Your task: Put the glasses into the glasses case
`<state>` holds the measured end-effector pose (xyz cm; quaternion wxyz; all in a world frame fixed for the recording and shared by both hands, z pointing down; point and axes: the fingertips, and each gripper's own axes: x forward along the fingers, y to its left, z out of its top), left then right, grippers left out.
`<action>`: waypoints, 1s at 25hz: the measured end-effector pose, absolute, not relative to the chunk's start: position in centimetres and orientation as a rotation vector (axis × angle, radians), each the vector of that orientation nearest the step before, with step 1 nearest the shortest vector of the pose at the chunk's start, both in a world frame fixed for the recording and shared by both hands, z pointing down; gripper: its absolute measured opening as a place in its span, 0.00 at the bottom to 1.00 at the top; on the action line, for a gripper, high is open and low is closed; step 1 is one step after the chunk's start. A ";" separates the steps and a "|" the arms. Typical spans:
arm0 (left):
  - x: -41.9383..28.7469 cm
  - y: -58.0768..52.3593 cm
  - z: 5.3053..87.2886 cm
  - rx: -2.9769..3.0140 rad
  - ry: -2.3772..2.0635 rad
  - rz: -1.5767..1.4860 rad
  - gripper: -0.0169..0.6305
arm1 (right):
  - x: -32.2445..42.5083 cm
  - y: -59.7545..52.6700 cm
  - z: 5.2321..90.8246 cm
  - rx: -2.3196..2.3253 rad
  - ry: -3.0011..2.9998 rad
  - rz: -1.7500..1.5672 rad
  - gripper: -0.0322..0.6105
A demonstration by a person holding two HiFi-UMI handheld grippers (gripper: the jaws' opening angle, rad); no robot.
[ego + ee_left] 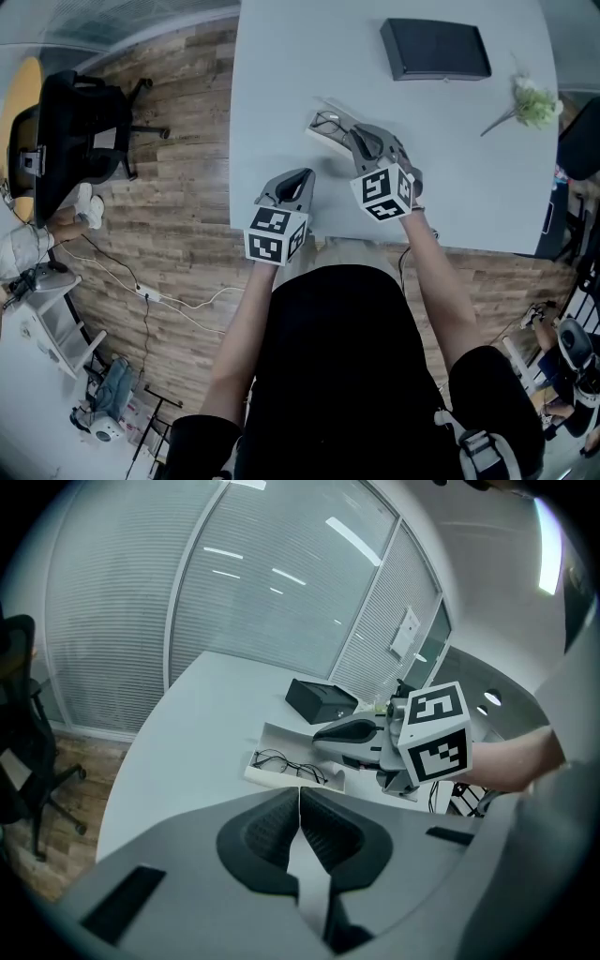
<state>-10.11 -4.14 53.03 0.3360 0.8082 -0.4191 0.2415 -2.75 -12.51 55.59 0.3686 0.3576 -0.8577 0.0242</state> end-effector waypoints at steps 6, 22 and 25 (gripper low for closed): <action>-9.1 -3.7 52.7 2.117 -1.108 0.631 0.06 | -0.4 -12.7 53.9 0.987 -2.217 0.058 0.12; -8.0 -1.4 52.2 2.090 -1.179 0.611 0.06 | 3.5 -12.6 54.5 1.041 -2.228 0.153 0.10; -8.0 -1.1 52.4 2.082 -1.186 0.606 0.06 | 3.1 -12.1 54.5 1.021 -2.233 0.146 0.10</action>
